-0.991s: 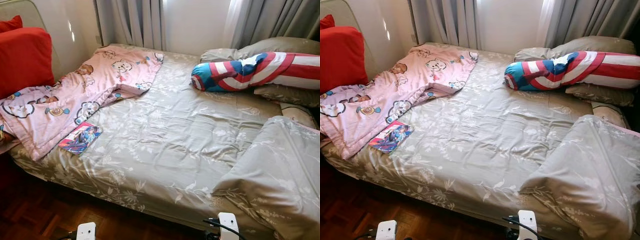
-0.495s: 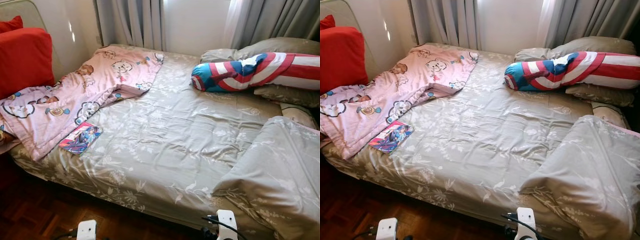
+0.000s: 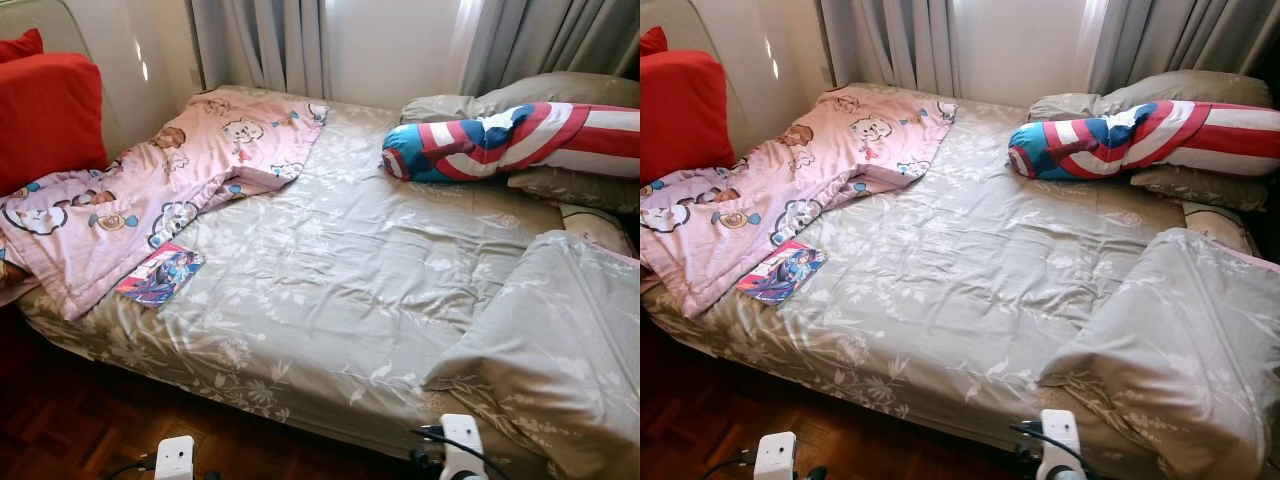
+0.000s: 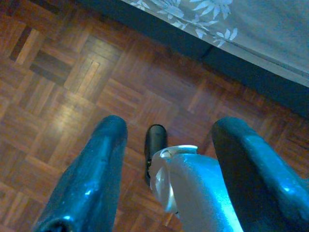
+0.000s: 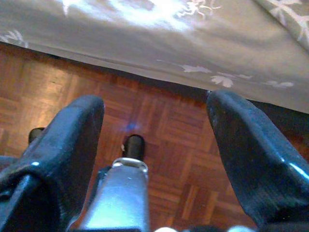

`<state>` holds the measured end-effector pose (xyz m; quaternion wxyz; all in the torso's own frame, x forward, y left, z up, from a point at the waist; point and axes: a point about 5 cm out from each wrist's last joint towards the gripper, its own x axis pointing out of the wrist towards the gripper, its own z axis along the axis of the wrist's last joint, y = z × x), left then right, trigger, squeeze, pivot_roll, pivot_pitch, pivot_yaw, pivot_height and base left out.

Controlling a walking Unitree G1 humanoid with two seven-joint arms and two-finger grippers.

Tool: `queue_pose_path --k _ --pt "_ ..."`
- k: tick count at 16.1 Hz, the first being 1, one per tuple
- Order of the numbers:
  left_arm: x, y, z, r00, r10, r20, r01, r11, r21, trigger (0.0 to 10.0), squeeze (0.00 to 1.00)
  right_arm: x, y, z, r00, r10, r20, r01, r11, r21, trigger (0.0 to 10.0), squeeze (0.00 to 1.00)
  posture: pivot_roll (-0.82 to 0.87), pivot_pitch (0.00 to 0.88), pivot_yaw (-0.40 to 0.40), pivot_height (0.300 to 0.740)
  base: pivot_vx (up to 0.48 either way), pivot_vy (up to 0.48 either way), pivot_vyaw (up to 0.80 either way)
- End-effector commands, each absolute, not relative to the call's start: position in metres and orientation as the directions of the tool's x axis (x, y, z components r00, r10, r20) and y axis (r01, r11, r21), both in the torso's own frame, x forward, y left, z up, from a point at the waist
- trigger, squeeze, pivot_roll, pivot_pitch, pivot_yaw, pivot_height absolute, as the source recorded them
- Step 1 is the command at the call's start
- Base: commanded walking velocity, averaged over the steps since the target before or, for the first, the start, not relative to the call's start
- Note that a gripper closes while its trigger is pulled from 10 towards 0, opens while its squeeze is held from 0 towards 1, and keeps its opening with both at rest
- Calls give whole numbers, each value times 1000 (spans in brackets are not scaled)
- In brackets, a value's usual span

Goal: Clean up the room

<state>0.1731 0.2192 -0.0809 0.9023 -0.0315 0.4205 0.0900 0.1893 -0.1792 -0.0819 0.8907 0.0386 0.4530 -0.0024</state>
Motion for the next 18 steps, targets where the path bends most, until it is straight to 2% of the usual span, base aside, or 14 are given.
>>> queue_pose_path --k 1,5,12,18 --pt "173 218 -82 622 137 -771 -198 980 14 10000 0 188 -184 -82 589 24 -808 54 996 69 10000 0 151 73 -66 740 0 0 0" --pt "176 214 -81 627 136 -767 -199 980 10 10000 0 188 -185 -82 589 24 -808 57 996 71 10000 0 153 81 -66 740 0 0 0" --pt "175 216 -81 623 145 -769 -206 978 17 10000 0 189 -171 -83 587 48 -808 39 995 88 10000 0 161 85 -59 740 0 0 0" --pt "182 209 -80 626 135 -768 -201 980 9 10000 0 201 -169 -78 598 48 -800 36 996 86 10000 0 160 87 -59 740 0 0 0"
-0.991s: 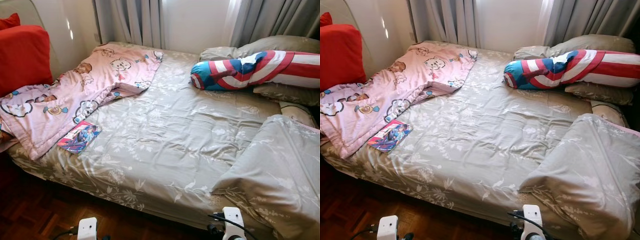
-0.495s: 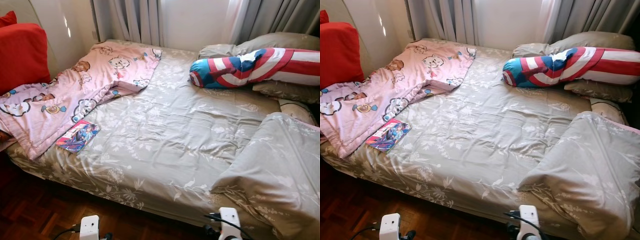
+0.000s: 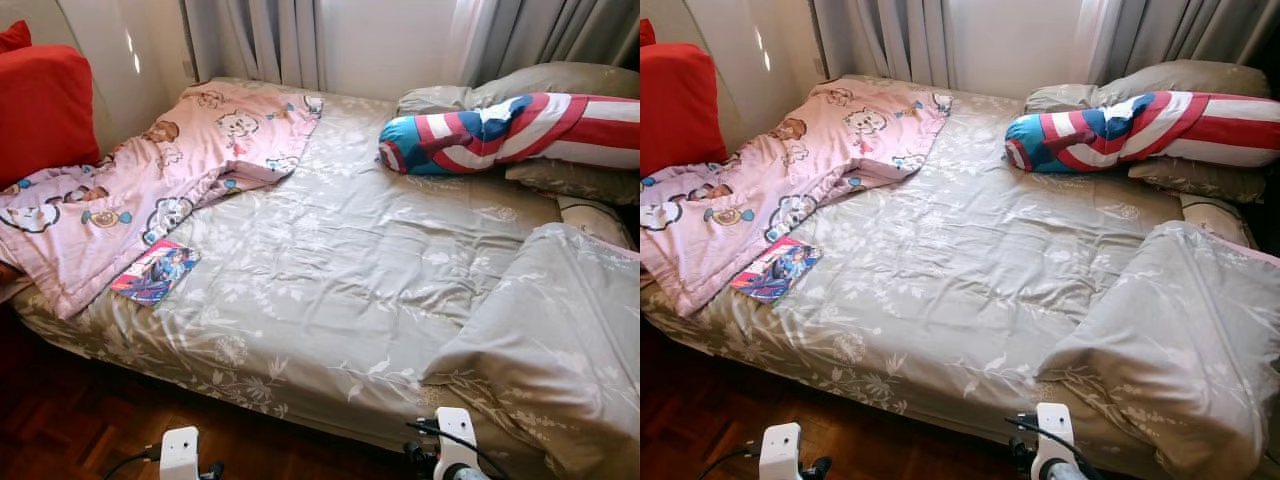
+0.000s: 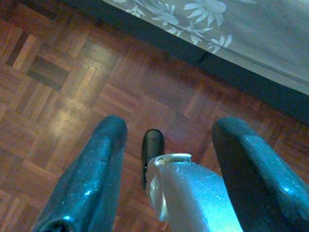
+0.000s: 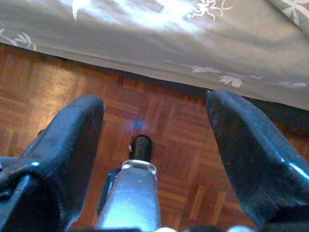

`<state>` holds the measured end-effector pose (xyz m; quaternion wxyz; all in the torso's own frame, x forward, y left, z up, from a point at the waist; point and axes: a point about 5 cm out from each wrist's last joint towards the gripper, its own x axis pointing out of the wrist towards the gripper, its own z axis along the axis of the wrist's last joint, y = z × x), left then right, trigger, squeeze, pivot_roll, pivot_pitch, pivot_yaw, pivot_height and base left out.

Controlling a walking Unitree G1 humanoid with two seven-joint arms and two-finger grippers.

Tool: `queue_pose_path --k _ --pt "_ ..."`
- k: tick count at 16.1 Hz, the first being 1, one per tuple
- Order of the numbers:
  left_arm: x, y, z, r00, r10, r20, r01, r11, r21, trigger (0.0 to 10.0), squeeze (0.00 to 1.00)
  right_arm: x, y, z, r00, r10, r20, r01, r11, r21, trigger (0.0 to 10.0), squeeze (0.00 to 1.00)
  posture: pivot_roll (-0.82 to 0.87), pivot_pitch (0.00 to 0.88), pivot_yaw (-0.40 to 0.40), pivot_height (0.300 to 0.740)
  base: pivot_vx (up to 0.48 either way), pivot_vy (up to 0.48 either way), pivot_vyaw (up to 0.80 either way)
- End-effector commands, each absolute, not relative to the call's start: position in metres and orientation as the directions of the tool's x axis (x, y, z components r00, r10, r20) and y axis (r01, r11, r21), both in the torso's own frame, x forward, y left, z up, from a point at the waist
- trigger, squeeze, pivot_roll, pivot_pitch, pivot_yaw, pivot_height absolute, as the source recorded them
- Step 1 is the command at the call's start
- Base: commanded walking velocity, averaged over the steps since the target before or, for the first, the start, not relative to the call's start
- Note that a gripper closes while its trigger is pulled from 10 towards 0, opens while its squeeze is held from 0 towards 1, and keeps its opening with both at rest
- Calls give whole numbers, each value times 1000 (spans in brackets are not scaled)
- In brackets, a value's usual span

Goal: Clean up the room

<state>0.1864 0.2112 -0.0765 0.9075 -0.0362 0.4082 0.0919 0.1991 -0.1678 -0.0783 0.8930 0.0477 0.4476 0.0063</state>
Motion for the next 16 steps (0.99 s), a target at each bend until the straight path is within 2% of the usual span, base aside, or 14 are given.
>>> queue_pose_path --k 1,12,16 --pt "187 207 -78 630 132 -765 -198 980 6 10000 0 202 -169 -77 599 48 -799 34 996 85 10000 0 160 87 -60 740 0 0 0" --pt "223 182 -63 657 110 -746 -179 984 -13 10000 0 198 -171 -79 596 48 -801 35 996 86 10000 0 159 94 -64 740 0 0 0" --pt "217 186 -66 650 116 -751 -180 984 -4 10000 0 198 -171 -79 598 48 -800 38 995 89 10000 0 159 98 -62 740 0 0 0"
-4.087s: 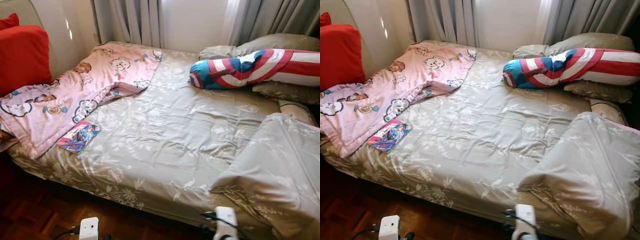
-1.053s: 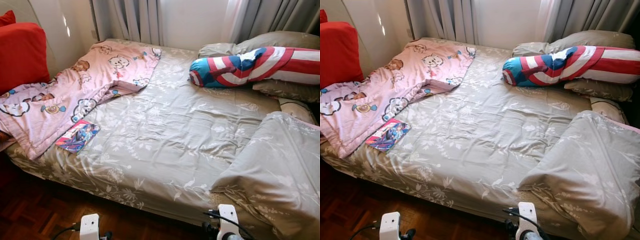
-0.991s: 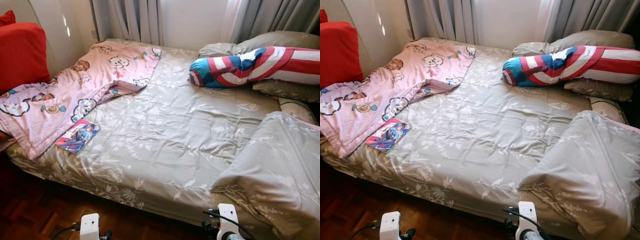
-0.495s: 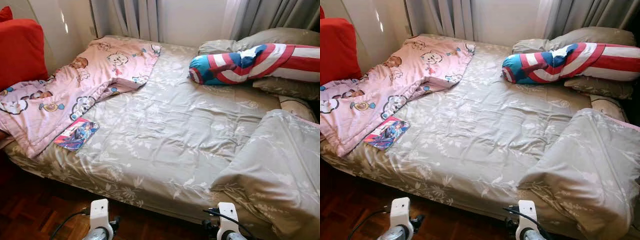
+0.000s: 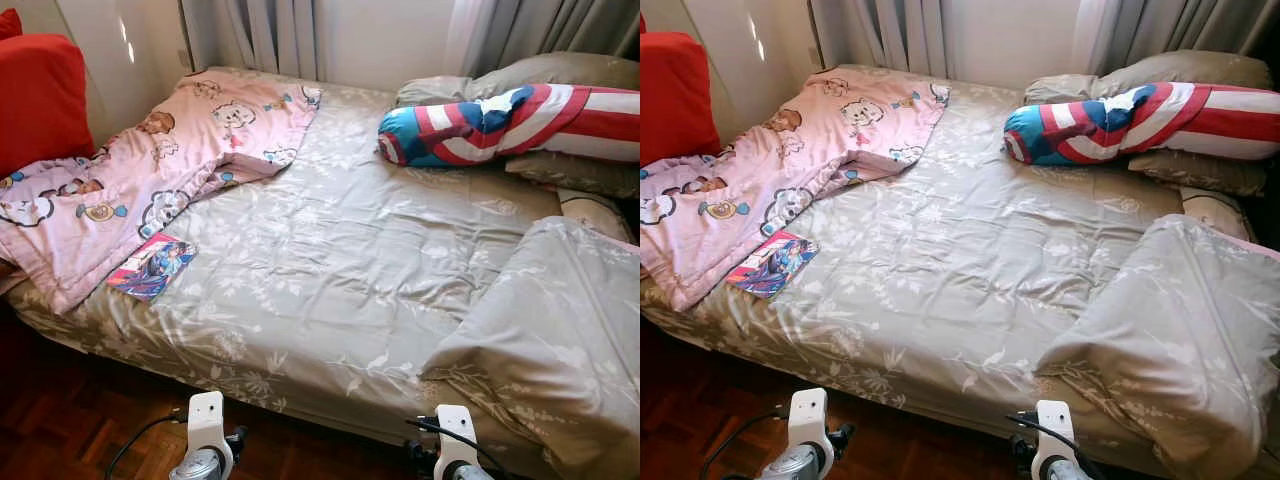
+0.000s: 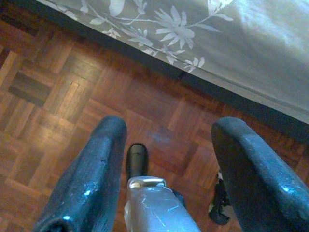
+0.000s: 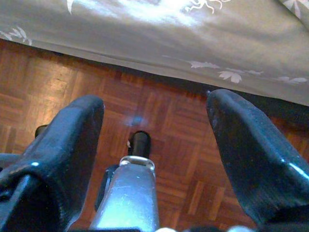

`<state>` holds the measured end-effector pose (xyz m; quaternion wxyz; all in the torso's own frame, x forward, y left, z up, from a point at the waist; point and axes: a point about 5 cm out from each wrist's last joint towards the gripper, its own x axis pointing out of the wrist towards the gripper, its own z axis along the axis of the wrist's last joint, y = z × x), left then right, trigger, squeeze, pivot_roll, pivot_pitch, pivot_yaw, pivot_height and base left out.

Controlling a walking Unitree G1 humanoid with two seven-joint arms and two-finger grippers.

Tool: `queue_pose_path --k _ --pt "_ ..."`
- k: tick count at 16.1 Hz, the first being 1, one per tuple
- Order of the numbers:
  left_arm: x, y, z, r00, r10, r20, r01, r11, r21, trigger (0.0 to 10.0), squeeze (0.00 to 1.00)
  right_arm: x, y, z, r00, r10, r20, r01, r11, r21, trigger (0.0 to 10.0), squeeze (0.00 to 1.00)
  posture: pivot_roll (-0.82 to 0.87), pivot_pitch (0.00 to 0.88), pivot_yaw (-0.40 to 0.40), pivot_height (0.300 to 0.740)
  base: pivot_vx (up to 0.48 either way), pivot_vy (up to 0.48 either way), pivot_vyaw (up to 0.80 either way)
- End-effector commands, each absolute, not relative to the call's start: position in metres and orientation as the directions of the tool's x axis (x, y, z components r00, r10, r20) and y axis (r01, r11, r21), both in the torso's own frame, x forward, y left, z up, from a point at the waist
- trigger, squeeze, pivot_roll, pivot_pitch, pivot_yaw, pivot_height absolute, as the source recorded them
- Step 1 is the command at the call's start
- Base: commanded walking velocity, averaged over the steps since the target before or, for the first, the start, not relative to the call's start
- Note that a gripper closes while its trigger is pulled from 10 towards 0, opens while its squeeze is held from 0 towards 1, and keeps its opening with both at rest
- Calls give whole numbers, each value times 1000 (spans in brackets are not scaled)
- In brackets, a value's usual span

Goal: Clean up the room

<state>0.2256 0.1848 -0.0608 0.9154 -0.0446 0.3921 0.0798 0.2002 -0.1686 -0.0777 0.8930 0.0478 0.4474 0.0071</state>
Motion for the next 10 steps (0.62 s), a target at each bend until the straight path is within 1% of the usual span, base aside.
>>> queue_pose_path --k 1,4,10 --pt "217 186 -66 650 117 -751 -179 984 -1 10000 0 198 -171 -78 599 48 -799 39 995 89 10000 0 159 97 -61 740 0 0 0" --pt "217 187 -66 649 120 -751 -177 984 5 10000 0 198 -171 -79 595 43 -802 44 995 86 10000 0 158 96 -61 740 0 0 0" --pt "216 188 -67 647 121 -752 -175 984 8 10000 0 196 -171 -80 585 42 -810 45 995 84 10000 0 160 94 -63 740 0 0 -739"
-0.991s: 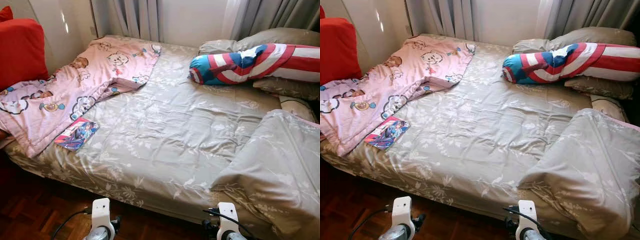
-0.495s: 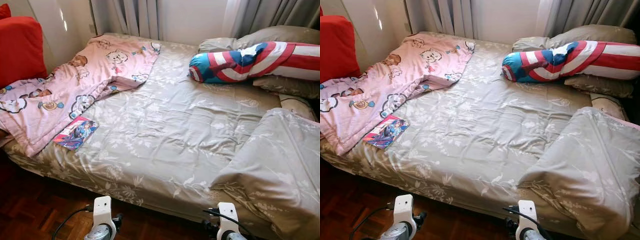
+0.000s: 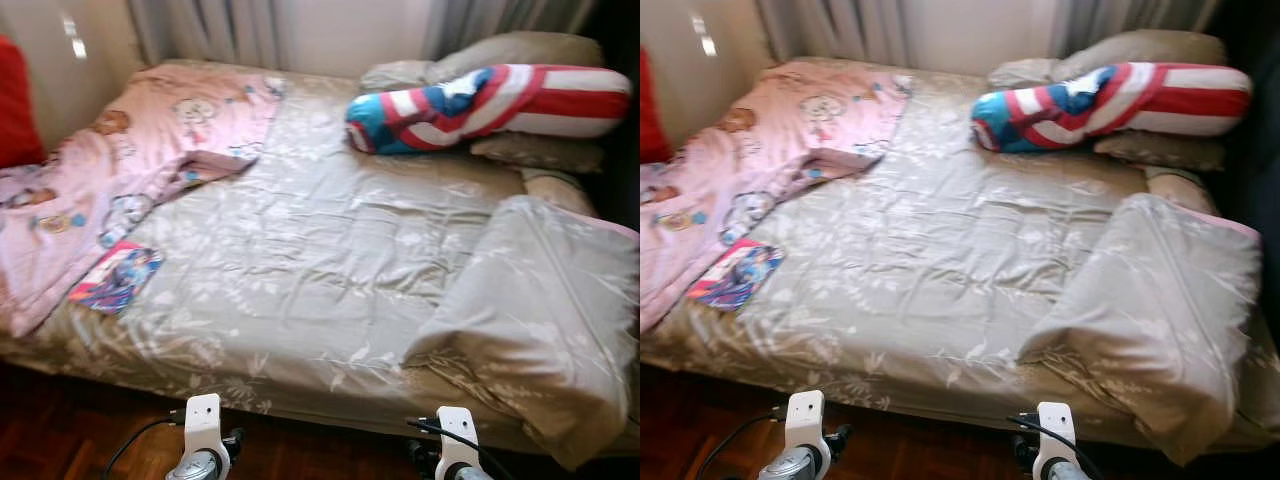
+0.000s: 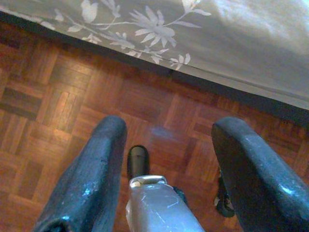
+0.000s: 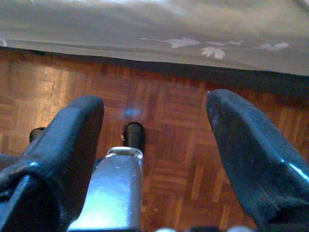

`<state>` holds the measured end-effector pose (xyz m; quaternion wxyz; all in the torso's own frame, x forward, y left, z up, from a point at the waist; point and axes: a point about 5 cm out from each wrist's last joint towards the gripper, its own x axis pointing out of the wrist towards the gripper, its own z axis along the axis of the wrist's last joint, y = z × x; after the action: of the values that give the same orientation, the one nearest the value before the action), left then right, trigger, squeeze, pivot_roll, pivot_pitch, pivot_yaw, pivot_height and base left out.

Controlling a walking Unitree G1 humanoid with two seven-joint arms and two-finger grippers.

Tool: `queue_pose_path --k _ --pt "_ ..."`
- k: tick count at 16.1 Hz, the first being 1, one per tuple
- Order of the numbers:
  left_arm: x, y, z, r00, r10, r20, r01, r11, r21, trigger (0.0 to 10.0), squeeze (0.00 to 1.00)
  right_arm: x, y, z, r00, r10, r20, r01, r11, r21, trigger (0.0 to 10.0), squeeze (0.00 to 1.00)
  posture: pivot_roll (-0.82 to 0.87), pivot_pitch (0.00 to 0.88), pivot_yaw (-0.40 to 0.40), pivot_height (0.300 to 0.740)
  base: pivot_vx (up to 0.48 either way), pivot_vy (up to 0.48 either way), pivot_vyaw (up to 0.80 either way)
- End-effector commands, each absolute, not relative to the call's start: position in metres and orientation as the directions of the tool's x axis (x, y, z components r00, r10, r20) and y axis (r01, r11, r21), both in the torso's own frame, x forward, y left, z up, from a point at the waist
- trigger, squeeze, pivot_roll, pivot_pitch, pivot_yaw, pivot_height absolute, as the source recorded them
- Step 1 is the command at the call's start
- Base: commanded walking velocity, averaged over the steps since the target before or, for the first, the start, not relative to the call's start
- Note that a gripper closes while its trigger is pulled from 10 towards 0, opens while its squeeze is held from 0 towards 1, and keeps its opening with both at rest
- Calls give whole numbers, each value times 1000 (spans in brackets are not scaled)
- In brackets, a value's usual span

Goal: Clean up the room

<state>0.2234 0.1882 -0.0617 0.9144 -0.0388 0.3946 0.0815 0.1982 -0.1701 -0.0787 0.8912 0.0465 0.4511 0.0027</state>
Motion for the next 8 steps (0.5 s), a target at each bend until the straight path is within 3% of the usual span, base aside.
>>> queue_pose_path --k 1,5,8 --pt "216 188 -67 647 121 -752 -175 985 8 10000 0 196 -171 -80 585 43 -810 42 996 83 10000 0 161 92 -63 740 0 0 -738" --pt "216 188 -67 649 122 -751 -175 985 9 10000 0 196 -171 -80 584 44 -811 38 996 81 10000 0 163 86 -63 740 0 0 -736" --pt "216 188 -67 651 121 -750 -172 985 10 10000 0 197 -171 -79 597 51 -800 39 995 92 10000 0 163 88 -62 740 177 0 0"
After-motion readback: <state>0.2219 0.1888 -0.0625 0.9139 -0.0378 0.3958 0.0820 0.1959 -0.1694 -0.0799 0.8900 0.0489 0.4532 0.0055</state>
